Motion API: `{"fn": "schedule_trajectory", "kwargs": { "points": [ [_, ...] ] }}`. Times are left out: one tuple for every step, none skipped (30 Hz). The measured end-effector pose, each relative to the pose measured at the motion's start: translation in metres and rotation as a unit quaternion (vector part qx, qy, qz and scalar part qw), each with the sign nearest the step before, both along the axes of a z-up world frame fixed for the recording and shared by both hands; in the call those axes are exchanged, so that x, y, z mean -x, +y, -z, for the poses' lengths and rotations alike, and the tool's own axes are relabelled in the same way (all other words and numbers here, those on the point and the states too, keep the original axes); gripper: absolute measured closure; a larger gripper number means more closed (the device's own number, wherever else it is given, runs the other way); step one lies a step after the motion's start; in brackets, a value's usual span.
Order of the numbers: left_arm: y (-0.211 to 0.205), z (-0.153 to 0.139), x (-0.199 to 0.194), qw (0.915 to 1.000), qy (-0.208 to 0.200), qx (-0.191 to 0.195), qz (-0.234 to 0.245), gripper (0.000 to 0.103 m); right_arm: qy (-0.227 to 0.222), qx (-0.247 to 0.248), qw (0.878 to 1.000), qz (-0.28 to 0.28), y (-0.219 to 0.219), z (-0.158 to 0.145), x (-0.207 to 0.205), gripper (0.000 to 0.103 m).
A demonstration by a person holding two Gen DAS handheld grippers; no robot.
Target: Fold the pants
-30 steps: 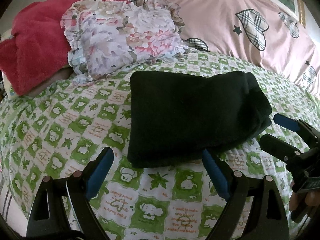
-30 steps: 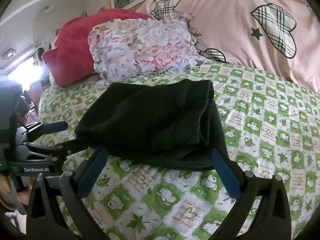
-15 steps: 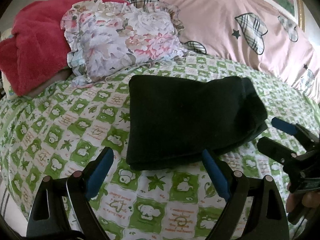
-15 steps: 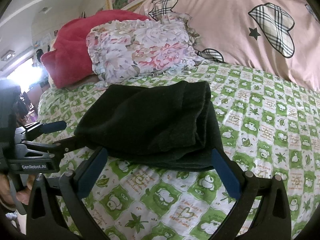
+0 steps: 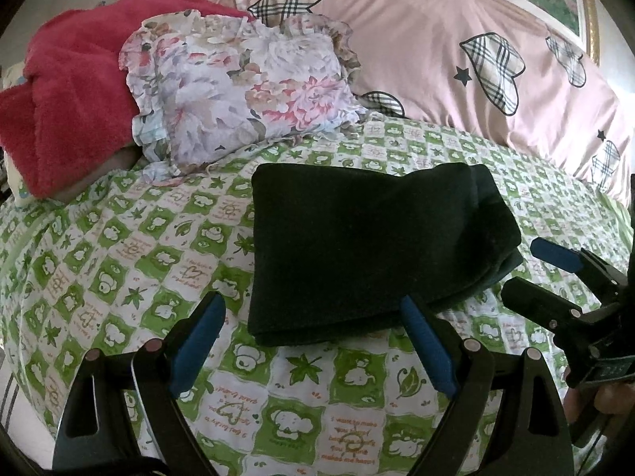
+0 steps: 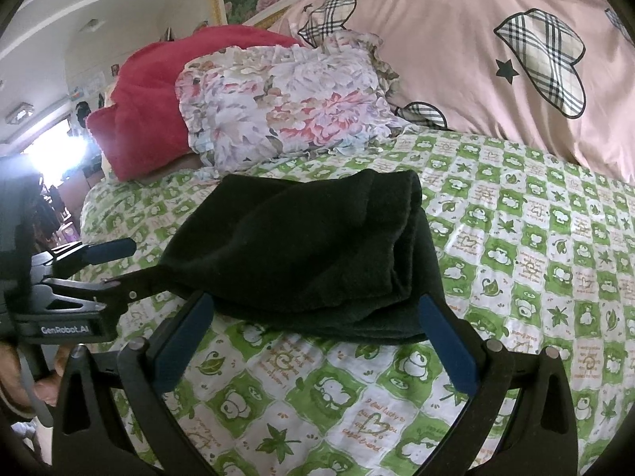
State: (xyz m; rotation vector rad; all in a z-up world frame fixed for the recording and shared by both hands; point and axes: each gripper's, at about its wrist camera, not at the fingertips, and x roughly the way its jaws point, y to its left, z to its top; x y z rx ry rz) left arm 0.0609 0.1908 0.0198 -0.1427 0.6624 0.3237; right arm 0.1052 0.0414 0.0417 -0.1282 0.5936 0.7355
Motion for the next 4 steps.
{"fn": "schedule_trajectory", "kwargs": {
  "points": [
    [-0.0001, -0.0002, -0.0005, 1.0000, 0.000, -0.001, 0.000, 0.012, 0.001, -0.001, 1.000, 0.000, 0.0000, 0.0000, -0.0003, 0.000],
    [-0.0004, -0.0004, -0.0009, 1.0000, 0.000, -0.001, 0.000, 0.012, 0.002, -0.002, 1.000, 0.001, 0.0003, -0.0007, 0.0002, 0.000],
    [-0.0006, -0.0003, -0.0010, 1.0000, 0.001, -0.001, 0.000, 0.012, 0.000, -0.001, 1.000, 0.000, -0.0003, 0.0000, -0.0008, 0.000],
    [-0.0014, -0.0006, -0.0012, 1.0000, 0.001, -0.001, 0.000, 0.012, 0.001, -0.001, 1.000, 0.000, 0.0003, -0.0001, -0.0005, 0.000]
  ]
}}
